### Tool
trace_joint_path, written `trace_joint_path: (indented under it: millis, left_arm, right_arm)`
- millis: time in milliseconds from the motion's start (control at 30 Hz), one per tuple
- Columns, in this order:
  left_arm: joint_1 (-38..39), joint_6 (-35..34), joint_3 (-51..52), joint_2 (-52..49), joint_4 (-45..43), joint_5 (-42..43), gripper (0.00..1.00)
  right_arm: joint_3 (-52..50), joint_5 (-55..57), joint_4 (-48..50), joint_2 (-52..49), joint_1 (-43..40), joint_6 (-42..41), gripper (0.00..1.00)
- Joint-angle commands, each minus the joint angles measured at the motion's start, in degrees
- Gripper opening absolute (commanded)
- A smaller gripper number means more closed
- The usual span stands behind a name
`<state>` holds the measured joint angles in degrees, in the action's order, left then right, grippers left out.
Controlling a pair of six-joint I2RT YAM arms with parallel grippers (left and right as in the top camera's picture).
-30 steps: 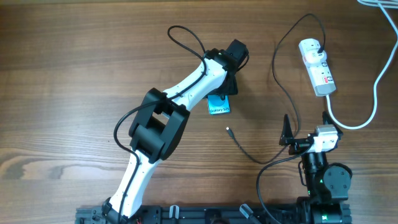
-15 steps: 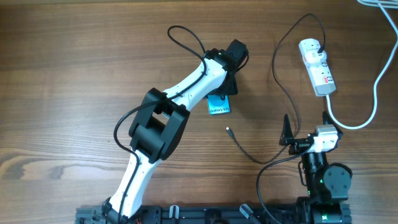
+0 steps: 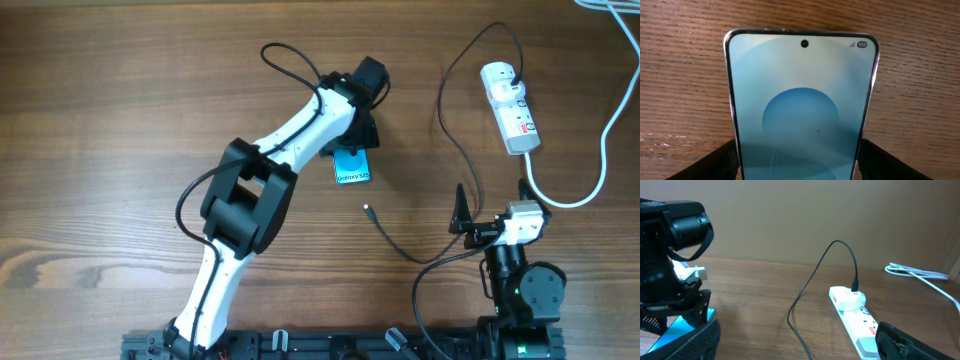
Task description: Plug charger to phone and switch on socket
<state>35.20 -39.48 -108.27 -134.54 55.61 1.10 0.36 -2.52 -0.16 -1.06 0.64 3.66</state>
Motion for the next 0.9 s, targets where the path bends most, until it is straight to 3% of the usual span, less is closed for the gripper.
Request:
trace_joint_path:
  millis: [0, 167, 367, 867]
  left_arm:
    - [-1.16, 0.11, 0.35, 0.79, 1.51, 3.56, 0.74]
    - [-1.29, 0.52, 0.35, 0.79, 1.79, 2.84, 0.76]
    - [0.02, 2.19, 0.37, 0.7, 2.05, 0.24, 0.96]
    - [1.81, 1.55, 0.39, 0.5, 3.74, -4.68, 0.97]
  right_arm:
    - [-0.04, -0.09, 0.17, 0.09, -0.31, -0.7, 1.0]
    - [-0.04, -0.09, 0.17, 0.09, -0.31, -0.68, 1.0]
    - [-0.04, -0.09, 0.17, 0.09, -0.31, -0.68, 1.0]
    - [-0.04, -0.09, 0.17, 0.09, -0.31, -0.7, 1.0]
